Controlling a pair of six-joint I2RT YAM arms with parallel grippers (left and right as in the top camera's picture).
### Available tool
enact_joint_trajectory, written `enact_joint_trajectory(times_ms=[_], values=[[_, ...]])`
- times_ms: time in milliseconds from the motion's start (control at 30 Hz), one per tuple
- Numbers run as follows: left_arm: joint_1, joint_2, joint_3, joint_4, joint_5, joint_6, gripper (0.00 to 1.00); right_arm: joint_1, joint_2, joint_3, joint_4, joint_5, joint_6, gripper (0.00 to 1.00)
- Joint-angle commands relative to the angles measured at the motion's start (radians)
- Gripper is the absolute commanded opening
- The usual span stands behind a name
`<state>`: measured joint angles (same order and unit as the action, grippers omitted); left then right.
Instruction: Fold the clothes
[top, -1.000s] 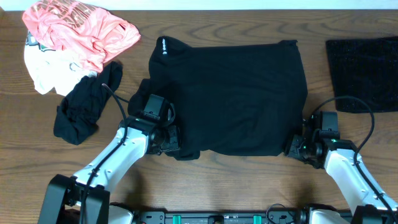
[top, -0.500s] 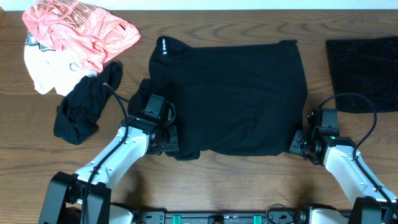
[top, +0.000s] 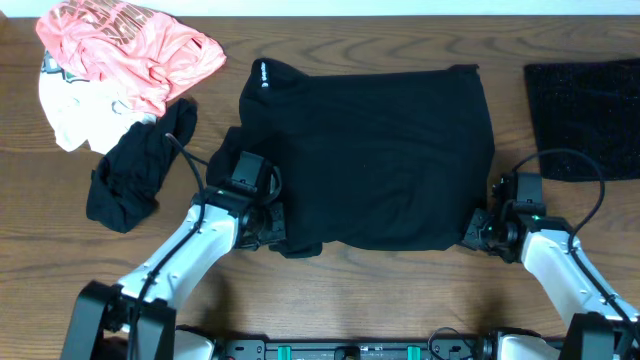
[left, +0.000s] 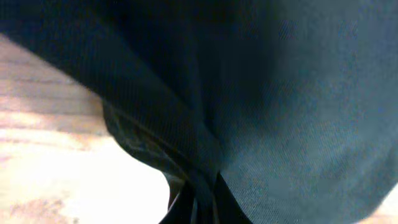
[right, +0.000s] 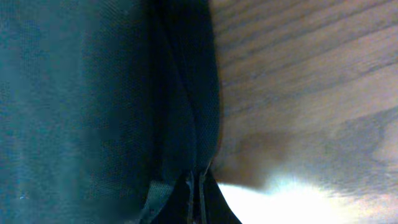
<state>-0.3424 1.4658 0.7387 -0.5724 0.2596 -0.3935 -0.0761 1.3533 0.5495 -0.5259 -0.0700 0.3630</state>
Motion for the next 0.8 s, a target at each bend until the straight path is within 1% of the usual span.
enact_joint_trajectory(times_ms=[0,100,267,433,700,767], values=[[-0.001,-0.077,0.039,-0.035,0.001,0.025,0.06,0.004,-0.016,0.091,-0.056,-0.02,-0.005,0.01],[-0.001,-0.138,0.068,-0.087,-0.027,0.03,0.06,0.004,-0.026,0.162,-0.135,-0.02,-0.027,0.01],[0.005,-0.241,0.112,-0.216,-0.139,0.03,0.06,-0.02,-0.026,0.278,-0.269,-0.018,-0.058,0.01],[0.048,-0.305,0.15,-0.319,-0.206,0.037,0.06,-0.074,-0.026,0.325,-0.339,-0.02,-0.073,0.01],[0.154,-0.317,0.152,-0.343,-0.22,0.08,0.07,-0.19,-0.026,0.325,-0.423,-0.02,-0.088,0.01],[0.17,-0.317,0.152,-0.339,-0.219,0.082,0.14,-0.217,-0.026,0.325,-0.436,-0.02,-0.091,0.01]])
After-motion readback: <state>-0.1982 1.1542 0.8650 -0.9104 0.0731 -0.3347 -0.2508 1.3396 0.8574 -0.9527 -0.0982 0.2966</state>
